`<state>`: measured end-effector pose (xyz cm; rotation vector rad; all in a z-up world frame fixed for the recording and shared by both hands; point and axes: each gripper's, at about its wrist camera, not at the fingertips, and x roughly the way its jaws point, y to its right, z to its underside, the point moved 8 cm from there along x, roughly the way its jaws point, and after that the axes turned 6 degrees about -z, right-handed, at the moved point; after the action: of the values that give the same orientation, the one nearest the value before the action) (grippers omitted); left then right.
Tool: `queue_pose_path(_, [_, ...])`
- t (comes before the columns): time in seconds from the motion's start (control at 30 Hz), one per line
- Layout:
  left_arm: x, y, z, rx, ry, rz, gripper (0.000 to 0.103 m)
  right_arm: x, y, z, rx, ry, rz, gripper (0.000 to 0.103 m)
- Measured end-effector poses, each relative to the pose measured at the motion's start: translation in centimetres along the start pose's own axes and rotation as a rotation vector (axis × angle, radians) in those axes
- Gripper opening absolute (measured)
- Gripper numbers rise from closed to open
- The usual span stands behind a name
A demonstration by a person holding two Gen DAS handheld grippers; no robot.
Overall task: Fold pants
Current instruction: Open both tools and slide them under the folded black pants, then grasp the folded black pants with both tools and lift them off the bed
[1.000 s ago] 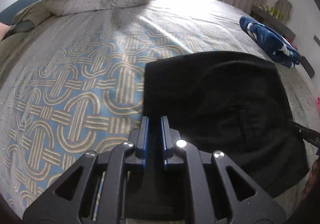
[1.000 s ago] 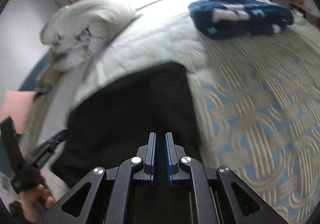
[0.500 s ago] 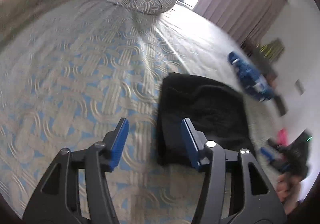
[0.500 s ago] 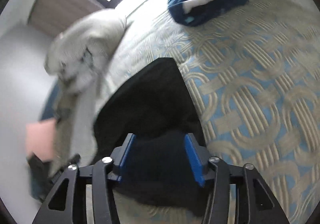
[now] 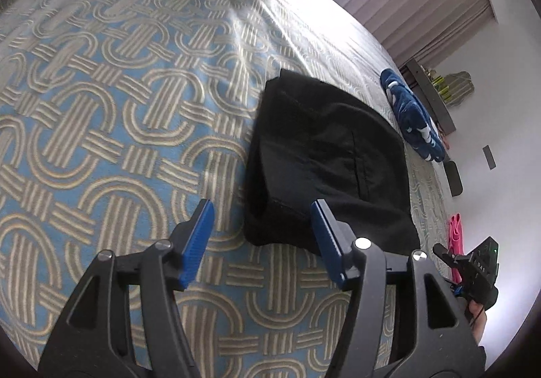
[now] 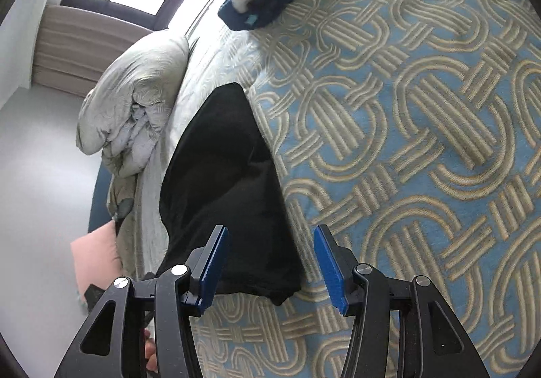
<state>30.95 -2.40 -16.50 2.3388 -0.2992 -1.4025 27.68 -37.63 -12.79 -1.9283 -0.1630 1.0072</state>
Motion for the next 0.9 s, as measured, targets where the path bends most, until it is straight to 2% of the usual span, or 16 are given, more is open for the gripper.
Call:
queue_pose_path(0.17, [1.7,0.2,-1.1,-0.018,-0.033,0.035,0.066,1.6,0.0,-0.7,-0.026,-0.034,0.011,0.053])
queue_pose_path(0.33, [4.7,1.1,-2.1,-0.014,-0.128,0.114,0.067,3.3,-0.7,-2.0,-0.041,-0.051,0.006,0.053])
queue_pose_path(0.47, [5.8,2.5,-3.5,0.018,-0.139,0.152,0.072,5.1,-1.9,-3.1,-0.075,-0.092,0.018,0.053])
queue_pose_path(0.73, [8.0,4.7,-5.8,0.107,-0.174,0.146,0.073,9.8,-3.9,-6.0,-0.148,-0.167,0.061,0.056])
queue_pose_path(0.9, [8.1,5.2,-5.5,0.177,-0.192,0.147,0.074,11.3,-4.7,-6.8,-0.16,-0.198,0.055,0.056])
